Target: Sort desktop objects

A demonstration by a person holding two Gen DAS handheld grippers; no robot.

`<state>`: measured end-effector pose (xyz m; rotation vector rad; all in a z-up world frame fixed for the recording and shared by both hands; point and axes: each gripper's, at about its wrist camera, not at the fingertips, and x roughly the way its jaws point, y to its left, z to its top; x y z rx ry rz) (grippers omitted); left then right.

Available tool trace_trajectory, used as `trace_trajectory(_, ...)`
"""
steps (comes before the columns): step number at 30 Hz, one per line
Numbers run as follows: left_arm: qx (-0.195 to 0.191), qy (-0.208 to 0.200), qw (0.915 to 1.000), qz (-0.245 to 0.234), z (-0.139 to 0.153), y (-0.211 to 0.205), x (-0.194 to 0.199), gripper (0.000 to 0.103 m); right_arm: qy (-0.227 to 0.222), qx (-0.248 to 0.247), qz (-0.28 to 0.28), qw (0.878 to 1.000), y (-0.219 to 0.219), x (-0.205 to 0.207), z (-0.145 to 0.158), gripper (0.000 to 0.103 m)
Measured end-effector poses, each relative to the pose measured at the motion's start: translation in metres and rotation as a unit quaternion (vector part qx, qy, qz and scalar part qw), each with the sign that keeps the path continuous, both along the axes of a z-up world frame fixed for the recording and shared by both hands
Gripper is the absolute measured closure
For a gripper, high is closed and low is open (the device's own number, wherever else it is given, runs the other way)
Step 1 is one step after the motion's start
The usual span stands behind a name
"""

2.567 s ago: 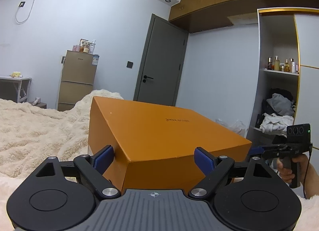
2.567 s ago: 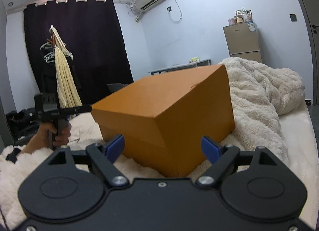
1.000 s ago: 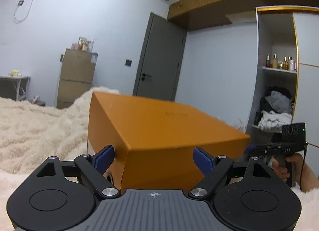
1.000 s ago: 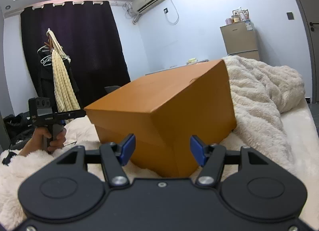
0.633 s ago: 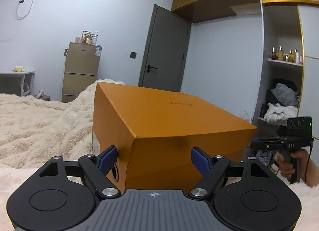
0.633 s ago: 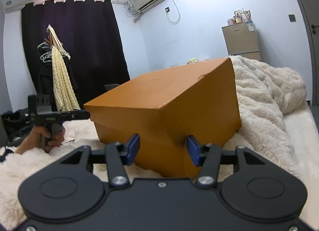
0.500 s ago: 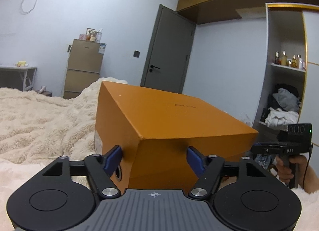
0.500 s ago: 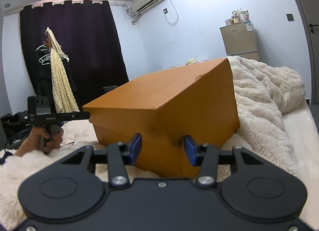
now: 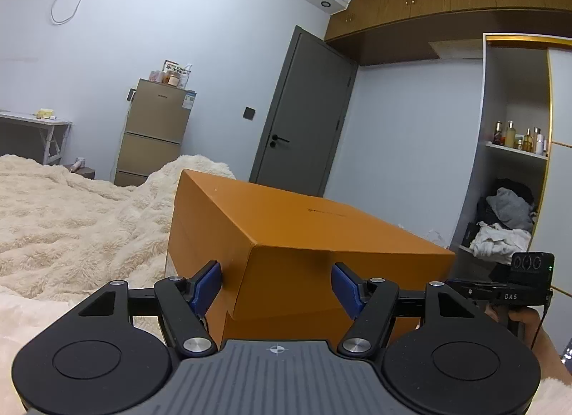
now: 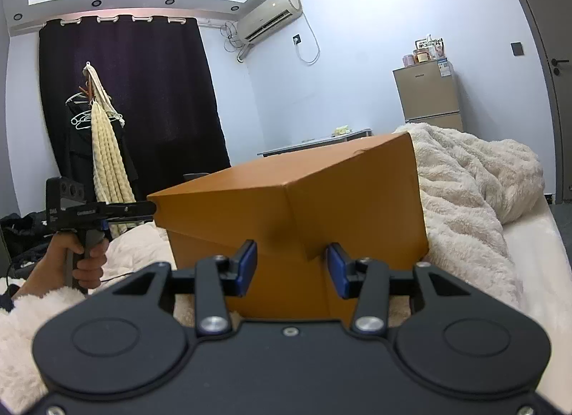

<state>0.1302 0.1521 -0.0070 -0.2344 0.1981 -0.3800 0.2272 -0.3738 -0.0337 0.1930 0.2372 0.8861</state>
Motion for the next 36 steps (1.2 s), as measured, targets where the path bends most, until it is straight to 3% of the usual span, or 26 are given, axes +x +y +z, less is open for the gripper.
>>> trace_trajectory(17, -0.003, -0.011, 0.9999, 0.005, 0.016, -0.002, 0.012, 0.041, 0.013, 0.027, -0.024, 0.999, 0.005, 0.016, 0.008, 0.057)
trace_trajectory(27, -0.003, -0.011, 0.9999, -0.006, 0.006, 0.001, 0.007, 0.040, 0.013, 0.027, 0.002, 1.000, -0.002, 0.009, 0.000, 0.055)
trace_trajectory(31, -0.007, -0.031, 0.9994, -0.012, 0.011, 0.003, -0.003, 0.033, 0.004, 0.063, -0.014, 0.998, -0.016, 0.006, 0.003, 0.054)
trace_trajectory(36, -0.037, -0.066, 0.9971, -0.009, 0.025, 0.010, -0.010, 0.023, 0.008, 0.156, -0.078, 0.985, -0.037, 0.012, 0.008, 0.047)
